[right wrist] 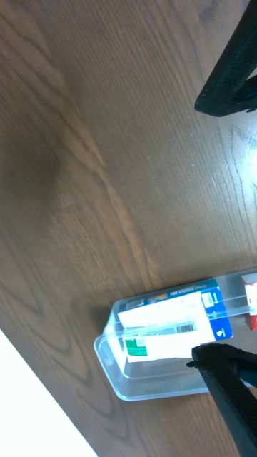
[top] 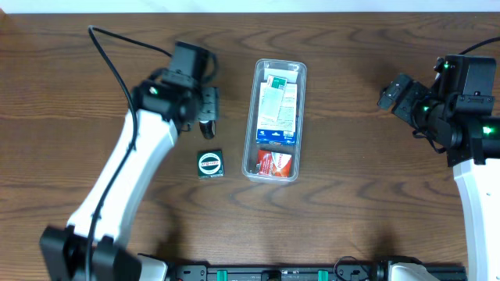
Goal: Pack container
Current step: 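Move the left gripper to the dark bottle and grasp its cap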
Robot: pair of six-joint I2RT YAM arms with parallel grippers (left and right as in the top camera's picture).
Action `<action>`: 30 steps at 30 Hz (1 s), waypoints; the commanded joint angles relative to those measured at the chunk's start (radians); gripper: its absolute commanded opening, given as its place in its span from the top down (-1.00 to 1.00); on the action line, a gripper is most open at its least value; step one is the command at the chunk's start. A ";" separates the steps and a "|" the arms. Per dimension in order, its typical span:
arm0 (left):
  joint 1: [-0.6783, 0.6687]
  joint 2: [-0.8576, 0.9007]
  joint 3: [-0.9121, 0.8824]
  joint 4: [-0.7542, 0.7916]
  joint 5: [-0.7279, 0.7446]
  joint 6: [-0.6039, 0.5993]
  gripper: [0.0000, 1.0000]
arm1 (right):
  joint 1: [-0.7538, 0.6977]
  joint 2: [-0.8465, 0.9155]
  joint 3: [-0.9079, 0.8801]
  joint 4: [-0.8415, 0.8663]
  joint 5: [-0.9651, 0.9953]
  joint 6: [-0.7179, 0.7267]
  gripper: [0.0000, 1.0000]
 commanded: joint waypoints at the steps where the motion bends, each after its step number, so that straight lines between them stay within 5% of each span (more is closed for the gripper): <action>1: 0.048 0.062 -0.003 0.007 0.111 0.055 -0.31 | -0.004 0.002 0.007 -0.002 0.000 0.007 -0.99; 15: 0.064 0.234 -0.003 0.045 0.119 0.095 -0.21 | -0.004 0.002 0.007 -0.001 0.000 0.007 -0.99; 30: 0.063 0.240 -0.003 0.042 0.185 0.121 0.46 | -0.004 0.002 0.007 -0.002 0.000 0.007 -0.99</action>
